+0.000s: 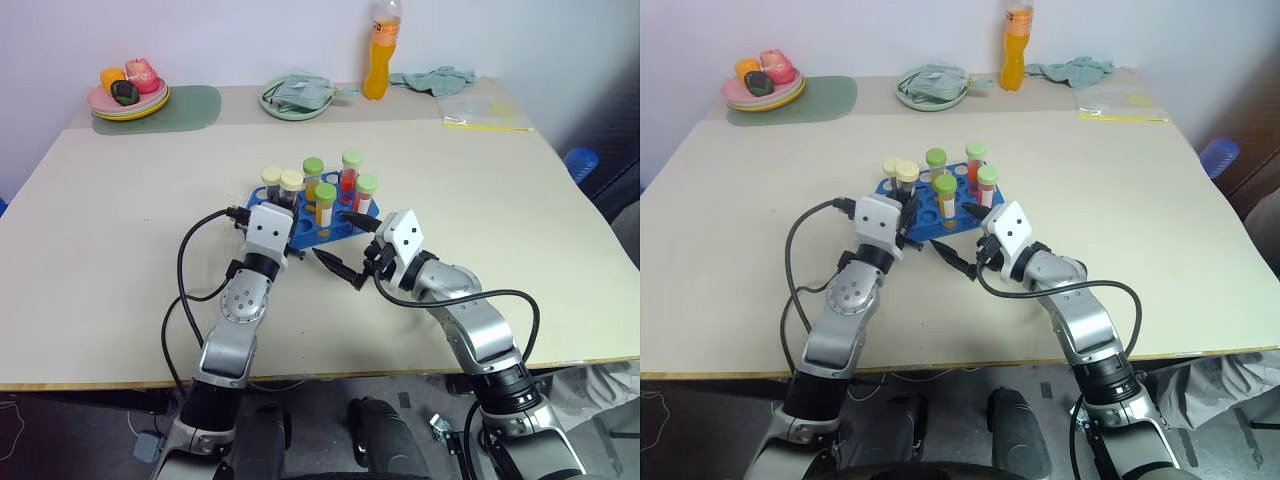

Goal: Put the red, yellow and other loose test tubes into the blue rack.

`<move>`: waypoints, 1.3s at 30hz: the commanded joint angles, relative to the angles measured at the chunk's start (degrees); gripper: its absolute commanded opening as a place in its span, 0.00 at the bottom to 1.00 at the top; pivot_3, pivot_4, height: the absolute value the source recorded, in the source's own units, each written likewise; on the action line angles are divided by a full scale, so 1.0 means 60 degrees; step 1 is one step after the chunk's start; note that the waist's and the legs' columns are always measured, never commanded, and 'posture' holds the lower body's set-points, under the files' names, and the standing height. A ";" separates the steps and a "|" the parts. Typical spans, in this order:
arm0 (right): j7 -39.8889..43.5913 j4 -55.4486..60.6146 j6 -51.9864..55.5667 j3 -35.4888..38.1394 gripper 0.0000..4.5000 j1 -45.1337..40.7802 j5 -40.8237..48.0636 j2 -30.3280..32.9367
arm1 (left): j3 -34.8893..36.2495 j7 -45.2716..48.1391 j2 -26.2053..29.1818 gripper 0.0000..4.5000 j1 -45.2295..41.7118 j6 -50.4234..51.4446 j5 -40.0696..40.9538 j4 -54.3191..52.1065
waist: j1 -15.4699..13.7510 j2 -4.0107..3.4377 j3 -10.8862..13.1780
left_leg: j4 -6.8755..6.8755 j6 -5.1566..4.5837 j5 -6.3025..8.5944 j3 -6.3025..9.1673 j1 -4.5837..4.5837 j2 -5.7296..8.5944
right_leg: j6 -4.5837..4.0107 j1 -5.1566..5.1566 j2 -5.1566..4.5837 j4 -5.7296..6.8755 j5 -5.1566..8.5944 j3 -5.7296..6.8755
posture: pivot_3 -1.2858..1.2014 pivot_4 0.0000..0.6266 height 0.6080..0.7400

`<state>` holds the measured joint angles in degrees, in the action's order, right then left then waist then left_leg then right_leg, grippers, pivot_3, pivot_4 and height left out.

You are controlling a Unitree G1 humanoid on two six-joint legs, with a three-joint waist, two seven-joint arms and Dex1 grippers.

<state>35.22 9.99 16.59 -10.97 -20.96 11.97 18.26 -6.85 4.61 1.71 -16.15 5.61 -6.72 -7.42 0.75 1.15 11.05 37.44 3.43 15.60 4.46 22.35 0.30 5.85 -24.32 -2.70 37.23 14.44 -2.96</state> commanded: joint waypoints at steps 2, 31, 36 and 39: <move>-0.0033 0.0416 -0.0148 0.0057 1.00 -0.0067 -0.0004 -0.0076 | 0.0058 0.0112 -0.0083 0.16 -0.0044 -0.0410 0.0304 0.0330 | -0.0001 -0.0001 -0.0001 | 0.0000 0.0000 0.0000 -0.0001 0.0000 0.0000 | 0.0000 0.0000 0.0000 -0.0001 0.0000 0.0000 | 0.52 0.24 1.00; 0.0943 0.1487 0.0831 0.1437 1.00 0.0175 0.1340 0.1314 | 0.1071 0.1332 0.0732 0.92 0.1148 0.0148 0.2324 -0.1936 | 0.0031 -0.0009 -0.0010 | -0.0002 0.0000 0.0000 0.0002 0.0000 -0.0002 | 0.0000 0.0001 0.0001 -0.0002 0.0000 0.0000 | 0.52 0.24 1.00; 0.1647 0.0793 0.1485 0.3111 1.00 0.0412 0.2083 0.2988 | 0.3320 0.2572 0.2866 0.92 0.2897 0.2137 0.4417 -0.3892 | 0.0028 -0.0012 -0.0010 | -0.0007 -0.0002 0.0001 -0.0001 -0.0003 -0.0008 | -0.0003 0.0004 0.0003 -0.0003 0.0002 -0.0001 | 0.52 0.24 1.00; 0.1726 -0.0296 0.1405 0.3825 1.00 0.0397 0.1987 0.3649 | 0.4835 0.3329 0.4090 0.92 0.3945 0.2503 0.4969 -0.3790 | 0.0034 -0.0014 -0.0009 | -0.0006 -0.0003 0.0002 -0.0008 -0.0008 -0.0007 | -0.0004 0.0011 0.0003 -0.0004 0.0003 -0.0002 | 0.52 0.24 1.00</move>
<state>45.13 10.13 25.54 8.82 -18.27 23.36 38.86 17.44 22.31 24.61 6.25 19.83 20.62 -28.60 0.95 1.07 11.00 37.40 3.41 15.61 4.41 22.29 0.25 5.82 -24.25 -2.67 37.19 14.46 -2.97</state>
